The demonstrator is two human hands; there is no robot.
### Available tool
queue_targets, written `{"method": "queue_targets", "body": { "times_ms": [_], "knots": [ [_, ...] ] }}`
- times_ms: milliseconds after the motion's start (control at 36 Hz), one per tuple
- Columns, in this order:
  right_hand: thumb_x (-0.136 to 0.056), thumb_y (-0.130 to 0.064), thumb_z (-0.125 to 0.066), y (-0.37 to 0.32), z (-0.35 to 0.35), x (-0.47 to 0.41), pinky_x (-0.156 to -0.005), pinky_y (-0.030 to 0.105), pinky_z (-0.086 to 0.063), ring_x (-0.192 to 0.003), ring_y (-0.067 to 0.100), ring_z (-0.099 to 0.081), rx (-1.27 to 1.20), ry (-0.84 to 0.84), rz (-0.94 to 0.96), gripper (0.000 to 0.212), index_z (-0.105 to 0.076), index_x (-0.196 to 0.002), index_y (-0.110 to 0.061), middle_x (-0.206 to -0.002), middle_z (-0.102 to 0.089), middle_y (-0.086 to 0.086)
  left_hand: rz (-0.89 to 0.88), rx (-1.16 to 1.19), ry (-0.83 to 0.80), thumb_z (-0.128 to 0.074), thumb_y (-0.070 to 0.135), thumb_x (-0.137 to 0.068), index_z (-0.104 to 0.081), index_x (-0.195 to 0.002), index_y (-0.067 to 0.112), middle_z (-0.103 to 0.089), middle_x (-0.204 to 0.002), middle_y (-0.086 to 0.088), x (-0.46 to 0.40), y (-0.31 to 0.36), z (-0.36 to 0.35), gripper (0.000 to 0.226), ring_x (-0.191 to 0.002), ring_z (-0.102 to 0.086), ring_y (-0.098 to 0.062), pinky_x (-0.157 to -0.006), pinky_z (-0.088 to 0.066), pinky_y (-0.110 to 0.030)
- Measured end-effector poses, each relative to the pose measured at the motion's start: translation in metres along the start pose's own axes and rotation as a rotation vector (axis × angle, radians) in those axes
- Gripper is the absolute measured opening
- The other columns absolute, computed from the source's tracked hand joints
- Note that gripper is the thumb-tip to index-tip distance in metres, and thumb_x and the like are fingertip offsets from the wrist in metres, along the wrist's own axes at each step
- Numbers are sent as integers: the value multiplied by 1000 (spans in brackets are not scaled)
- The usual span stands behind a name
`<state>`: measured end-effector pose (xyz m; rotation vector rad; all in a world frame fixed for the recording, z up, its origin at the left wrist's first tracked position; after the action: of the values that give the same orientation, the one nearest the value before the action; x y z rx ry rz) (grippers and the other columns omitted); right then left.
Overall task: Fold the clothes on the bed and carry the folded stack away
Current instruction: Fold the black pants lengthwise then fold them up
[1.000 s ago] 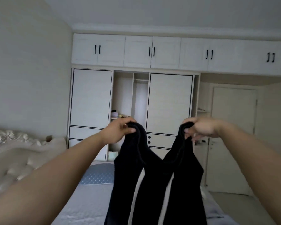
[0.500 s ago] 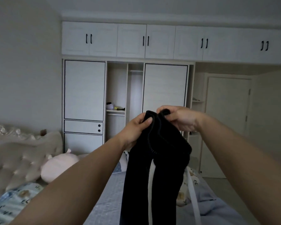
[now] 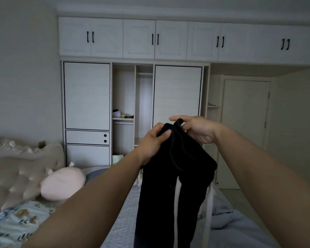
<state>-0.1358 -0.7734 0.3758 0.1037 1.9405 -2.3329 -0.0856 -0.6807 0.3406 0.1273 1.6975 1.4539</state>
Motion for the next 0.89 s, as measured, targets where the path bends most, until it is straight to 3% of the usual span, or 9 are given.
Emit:
{"method": "queue_targets", "body": {
  "times_ms": [139, 222, 361, 472, 556, 611, 750, 806, 889],
  "knots": [
    [-95, 6, -34, 8, 8, -3, -68, 24, -56, -74, 17, -63, 69, 49, -22, 31, -60, -98, -11, -87, -63, 11, -70, -171, 16, -57, 26, -94, -56, -83, 25, -57, -74, 10, 4, 7, -6, 11, -72, -54, -5, -69, -43, -22],
    [-97, 2, -35, 14, 10, -4, -65, 25, -55, -68, 17, -63, 175, 48, -53, 26, -59, -93, -9, -80, -63, 10, -100, -217, 3, -60, 19, -93, -55, -81, 22, -56, -73, 9, 6, 11, -12, 12, -71, -53, -6, -70, -42, -23],
    [-98, -17, -44, 33, 15, -7, -81, 38, -50, -91, 30, -60, 354, -17, -158, 27, -60, -113, 0, -102, -65, 20, -120, -298, 3, -63, 13, -90, -52, -79, 15, -52, -73, 1, 7, 8, -14, 16, -70, -49, -8, -66, -39, -20],
    [-95, -36, -52, 45, 40, -9, -84, 36, -53, -96, 23, -62, 386, 69, -169, 24, -64, -106, -18, -109, -65, 9, -119, -275, 162, -63, 9, -89, -50, -72, 17, -53, -68, 5, 6, 2, 9, 23, -61, -51, 0, -63, -41, -15],
    [-95, -32, -52, 50, 66, -4, -65, 27, -48, -72, 11, -60, 498, 211, -125, 13, -63, -93, -25, -93, -63, -2, -125, -263, 338, -64, 10, -89, -50, -71, 18, -55, -71, 3, 7, 0, 39, 25, -64, -55, -4, -64, -44, -15],
    [-95, -27, -54, 54, 75, -1, -59, 23, -46, -68, 7, -60, 452, 269, -74, 11, -61, -87, -25, -87, -62, -5, -113, -259, 426, -64, 13, -90, -50, -71, 20, -56, -75, 2, 8, -4, 58, 24, -69, -55, -12, -68, -46, -21],
    [-91, -18, -57, 64, 71, 1, -65, 23, -48, -91, 9, -60, 419, 360, 51, 13, -60, -80, -23, -92, -63, -6, -137, -225, 536, -59, 10, -92, -49, -73, 19, -56, -72, 5, 13, -7, 80, 24, -61, -54, 2, -56, -41, -6],
    [-91, -16, -58, 73, 59, -2, -67, 21, -47, -91, 8, -57, 481, 316, 60, 17, -65, -78, -24, -93, -64, -7, -134, -222, 560, -59, 11, -93, -48, -73, 19, -56, -70, 6, 15, -9, 83, 24, -56, -53, 7, -56, -41, -6],
    [-91, -16, -60, 85, 48, -8, -74, 21, -45, -98, 14, -57, 582, 281, 96, 17, -68, -83, -29, -105, -63, -2, -121, -200, 583, -59, 13, -93, -47, -73, 19, -54, -69, 6, 18, -13, 90, 24, -58, -51, 2, -57, -42, -10]
  ]
}}
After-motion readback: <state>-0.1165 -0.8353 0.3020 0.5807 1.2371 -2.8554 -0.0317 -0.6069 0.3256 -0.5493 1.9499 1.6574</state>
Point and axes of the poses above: each hand's wrist, its own x-axis away from the middle knuckle, its own z-axis out of the back of the hand, y = z × x, the point moved 9 cm from there along -x, towards the middle knuckle
